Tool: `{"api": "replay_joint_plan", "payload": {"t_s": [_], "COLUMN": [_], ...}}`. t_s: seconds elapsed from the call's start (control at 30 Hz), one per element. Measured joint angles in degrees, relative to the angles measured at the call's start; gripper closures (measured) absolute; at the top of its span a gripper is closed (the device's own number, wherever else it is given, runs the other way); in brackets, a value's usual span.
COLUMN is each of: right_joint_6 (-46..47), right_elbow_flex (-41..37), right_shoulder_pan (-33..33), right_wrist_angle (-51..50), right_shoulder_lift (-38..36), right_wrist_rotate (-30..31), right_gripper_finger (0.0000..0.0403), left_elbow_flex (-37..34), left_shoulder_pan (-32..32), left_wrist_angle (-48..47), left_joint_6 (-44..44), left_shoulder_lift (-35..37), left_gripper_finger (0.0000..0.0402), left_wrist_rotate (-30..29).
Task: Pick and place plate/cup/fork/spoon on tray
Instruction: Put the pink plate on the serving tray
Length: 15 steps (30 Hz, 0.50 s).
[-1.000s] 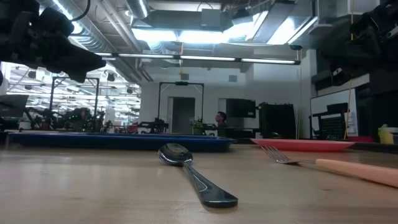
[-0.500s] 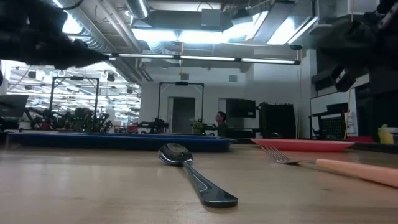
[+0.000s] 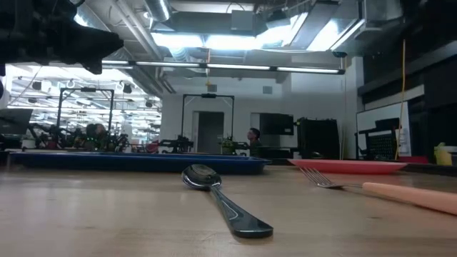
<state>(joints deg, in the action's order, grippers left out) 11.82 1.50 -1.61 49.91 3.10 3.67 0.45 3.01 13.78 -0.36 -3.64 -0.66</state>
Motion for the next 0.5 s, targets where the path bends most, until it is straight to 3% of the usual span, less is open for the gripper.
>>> {"api": "replay_joint_plan", "payload": {"t_s": [0.13, 0.27, 0.37, 0.43, 0.5], "right_joint_6": [-4.42, -10.11, -16.44, -17.88, -13.0], "right_elbow_flex": [2.44, 10.35, 19.02, 25.8, 31.93], "right_shoulder_pan": [-0.02, 0.0, -0.03, 0.02, 0.02], "right_wrist_angle": [14.35, 8.14, -9.77, -29.8, -50.34], "right_shoulder_lift": [4.37, 12.41, 18.8, 22.65, 26.71], "right_wrist_rotate": [-9.5, -9.67, -4.88, 5.5, 17.38], "right_gripper_finger": [0.0373, 0.0373, 0.0373, 0.0373, 0.0373], "left_elbow_flex": [-0.02, -0.02, -0.02, -0.02, -0.01], "left_shoulder_pan": [0.0, 0.0, 0.0, 0.0, 0.0], "left_wrist_angle": [0.0, 0.0, -0.19, -0.66, -1.17], "left_joint_6": [0.44, 2.19, 2.19, 2.19, 2.06], "left_shoulder_lift": [0.0, 0.0, 0.0, -0.01, 0.0], "left_gripper_finger": [0.0321, 0.0321, 0.0321, 0.0321, 0.0321], "left_wrist_rotate": [-0.05, -0.09, -0.11, -0.13, -0.14]}}
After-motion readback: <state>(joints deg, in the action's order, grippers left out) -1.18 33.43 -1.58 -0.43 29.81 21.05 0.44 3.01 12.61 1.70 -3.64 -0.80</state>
